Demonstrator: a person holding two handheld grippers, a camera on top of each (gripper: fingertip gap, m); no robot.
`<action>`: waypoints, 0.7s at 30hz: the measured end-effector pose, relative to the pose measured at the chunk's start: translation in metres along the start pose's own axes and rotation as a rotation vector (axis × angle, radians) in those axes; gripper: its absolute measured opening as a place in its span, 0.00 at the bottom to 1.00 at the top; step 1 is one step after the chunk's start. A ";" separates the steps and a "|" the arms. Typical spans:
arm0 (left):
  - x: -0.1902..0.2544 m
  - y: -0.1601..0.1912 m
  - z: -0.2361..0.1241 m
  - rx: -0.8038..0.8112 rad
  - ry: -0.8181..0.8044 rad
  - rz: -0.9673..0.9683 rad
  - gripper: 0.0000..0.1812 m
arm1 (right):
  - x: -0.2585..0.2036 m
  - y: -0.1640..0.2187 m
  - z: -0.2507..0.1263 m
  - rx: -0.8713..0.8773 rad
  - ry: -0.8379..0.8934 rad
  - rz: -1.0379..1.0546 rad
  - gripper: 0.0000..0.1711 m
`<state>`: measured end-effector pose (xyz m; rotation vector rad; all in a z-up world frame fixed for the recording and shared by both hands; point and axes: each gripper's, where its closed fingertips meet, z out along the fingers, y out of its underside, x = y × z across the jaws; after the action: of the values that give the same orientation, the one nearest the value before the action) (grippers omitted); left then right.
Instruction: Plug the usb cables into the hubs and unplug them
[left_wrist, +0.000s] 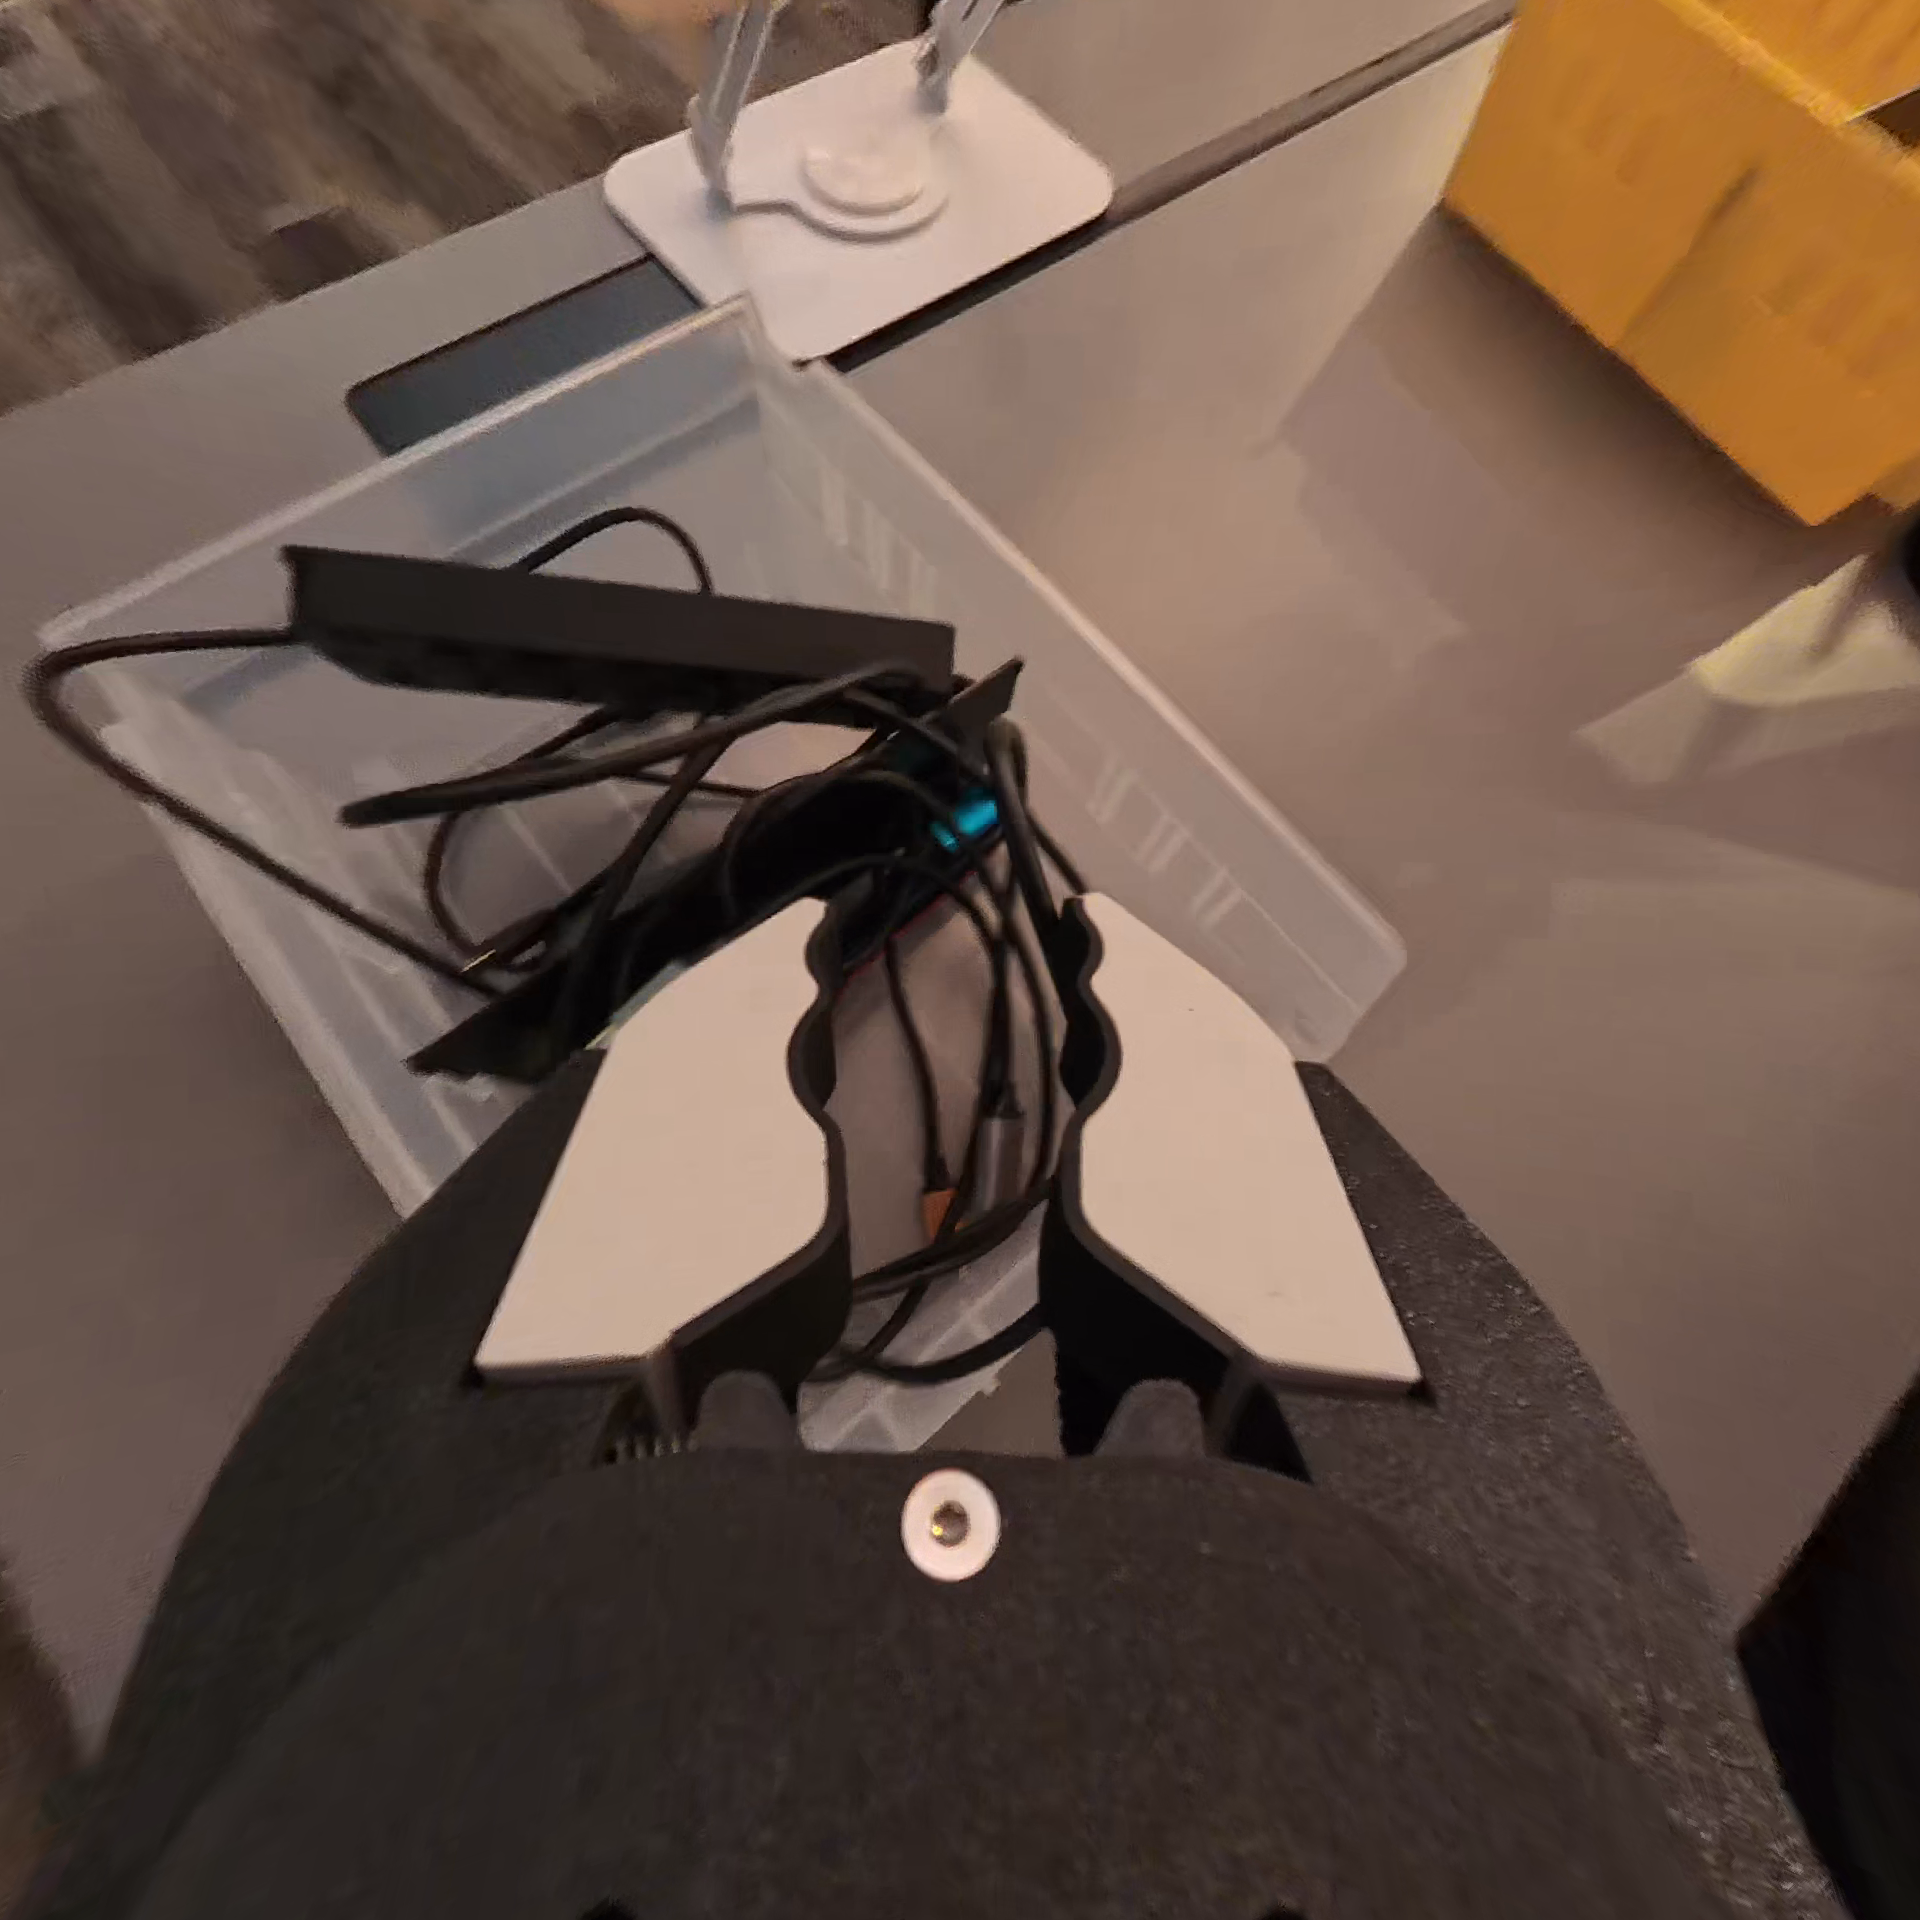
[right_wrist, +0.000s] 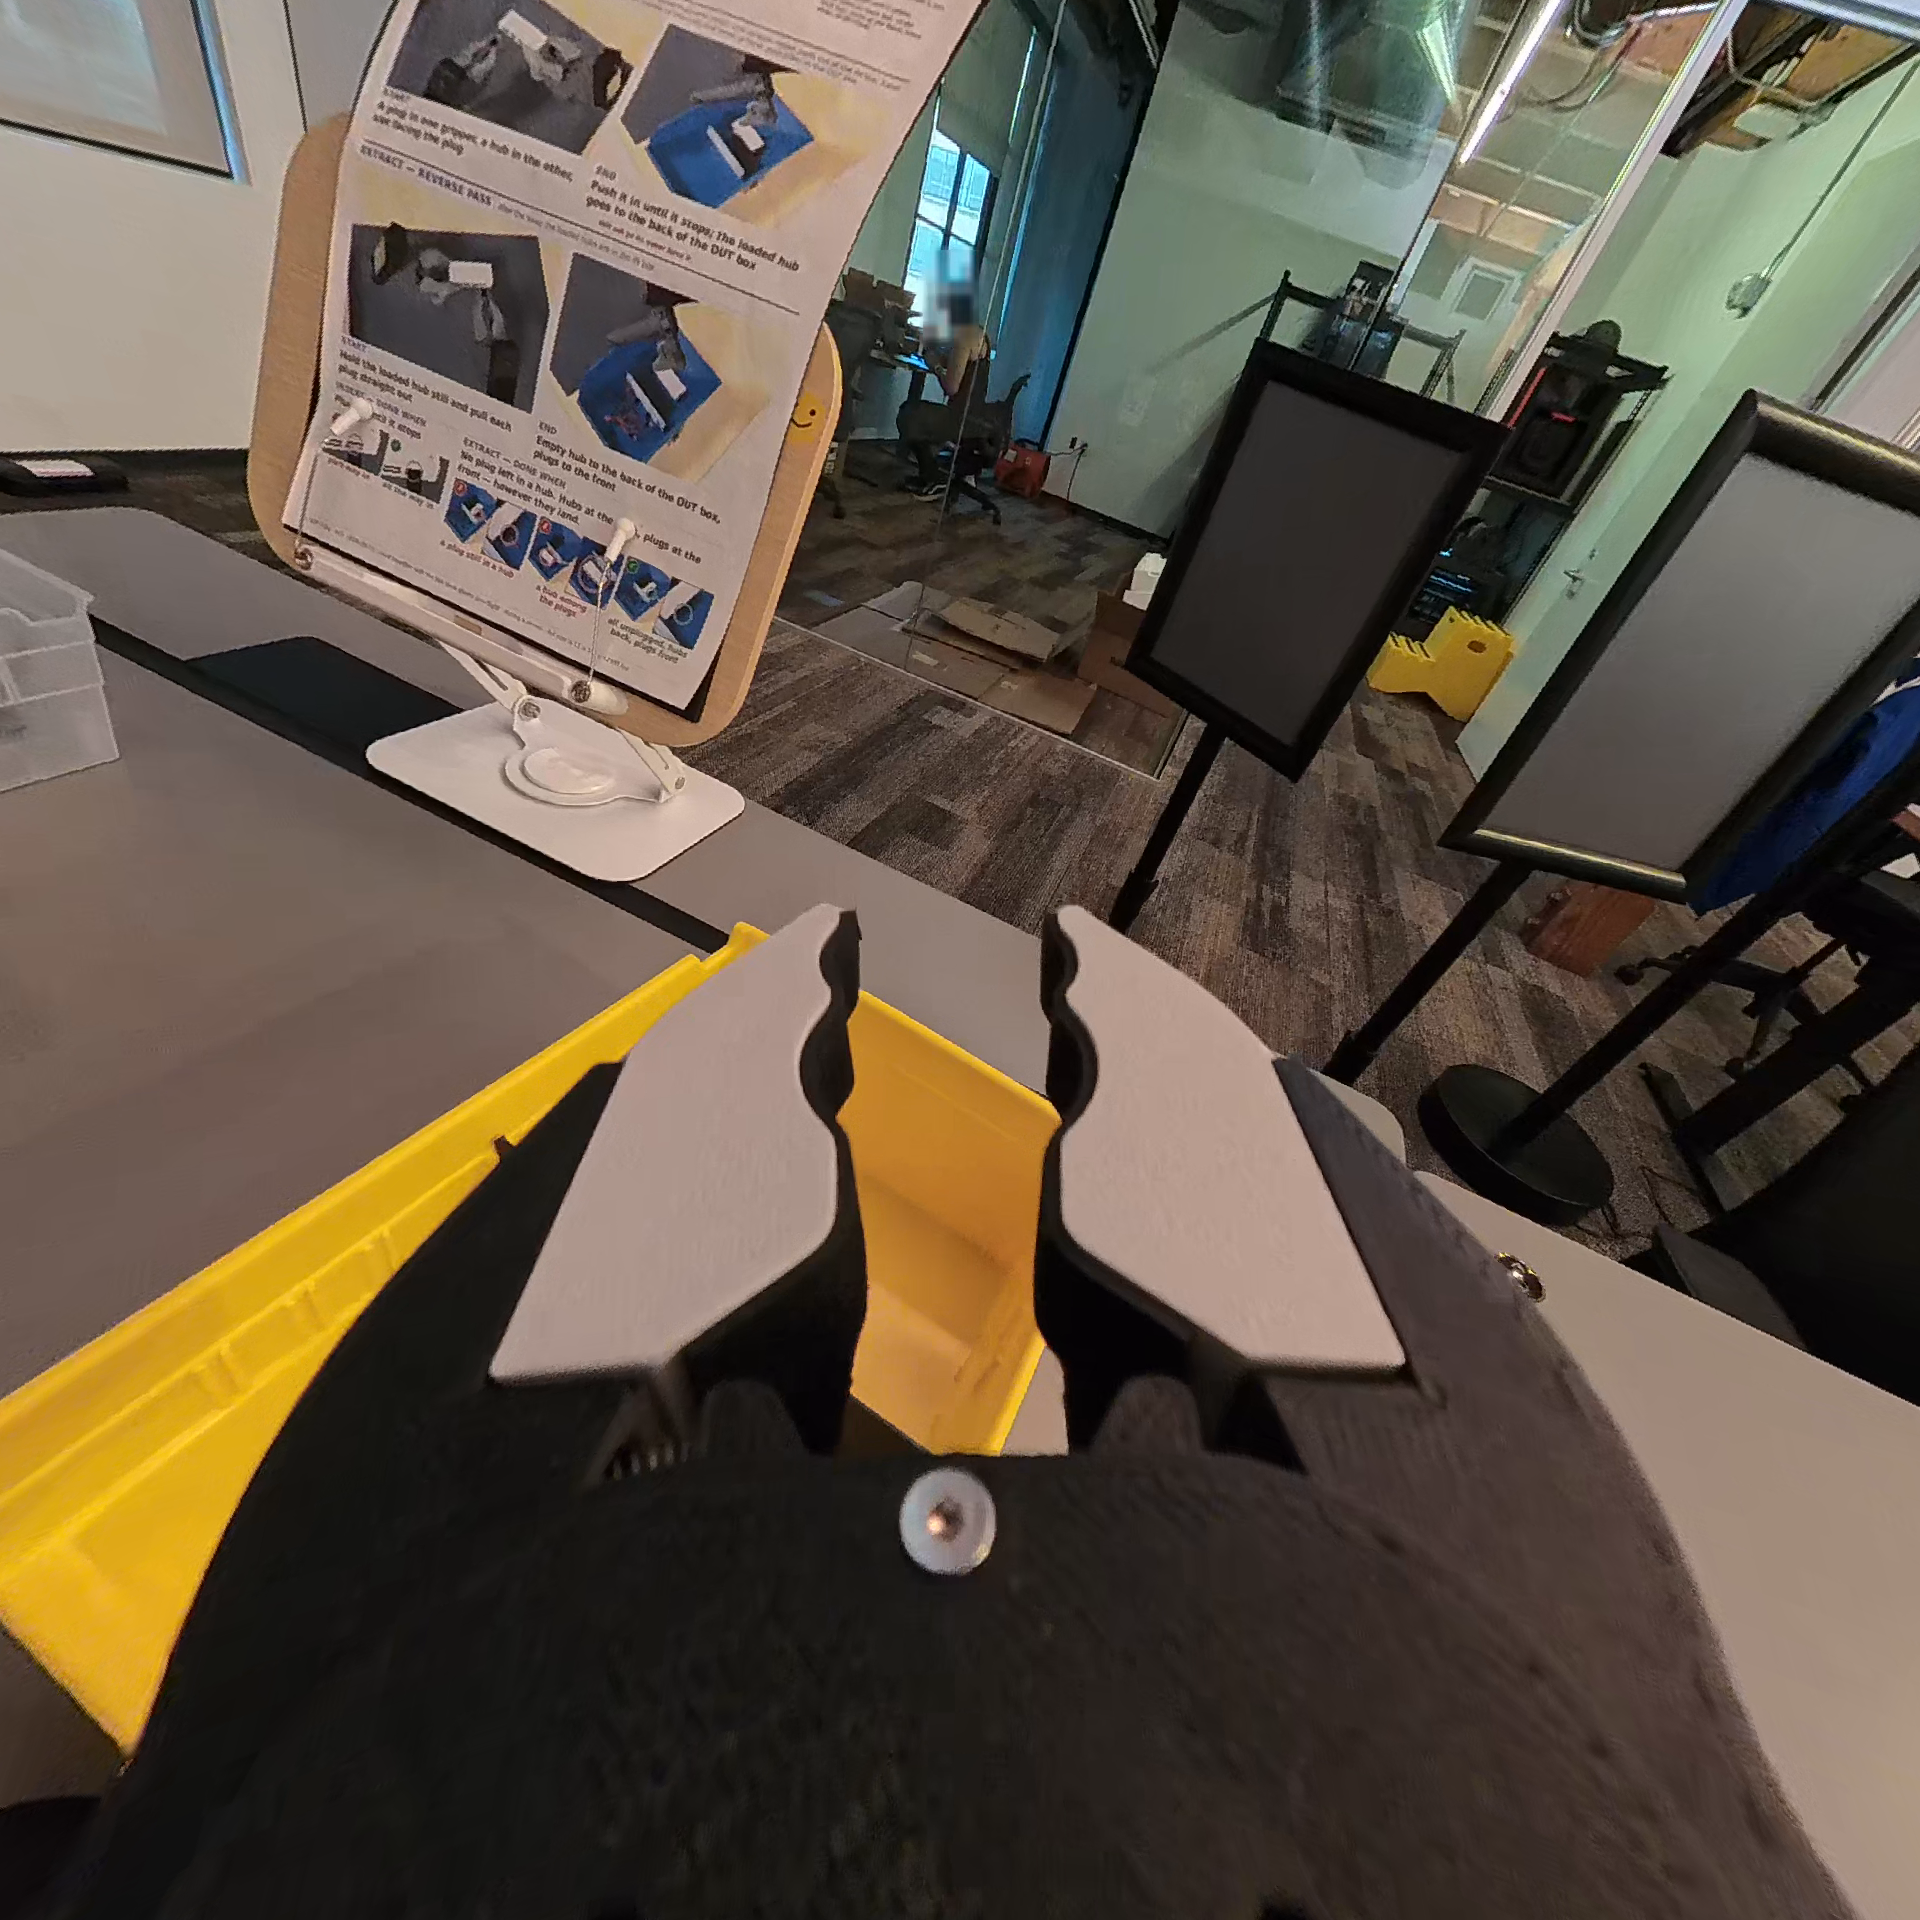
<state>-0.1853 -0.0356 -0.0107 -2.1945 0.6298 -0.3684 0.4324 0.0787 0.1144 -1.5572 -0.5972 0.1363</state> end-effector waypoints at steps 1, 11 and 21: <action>0.007 -0.003 0.002 0.010 0.058 -0.015 0.22 | 0.000 0.001 0.000 -0.006 0.000 -0.004 0.20; -0.027 0.010 0.002 -0.074 -0.150 0.085 0.21 | 0.009 0.015 0.002 -0.047 0.009 0.002 0.20; -0.059 0.045 0.027 -0.386 -0.402 0.417 0.23 | 0.012 0.022 0.002 -0.066 0.011 0.015 0.20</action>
<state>-0.2360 -0.0111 -0.0653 -2.3189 0.9593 0.4349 0.4476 0.0869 0.0963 -1.6256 -0.5866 0.1199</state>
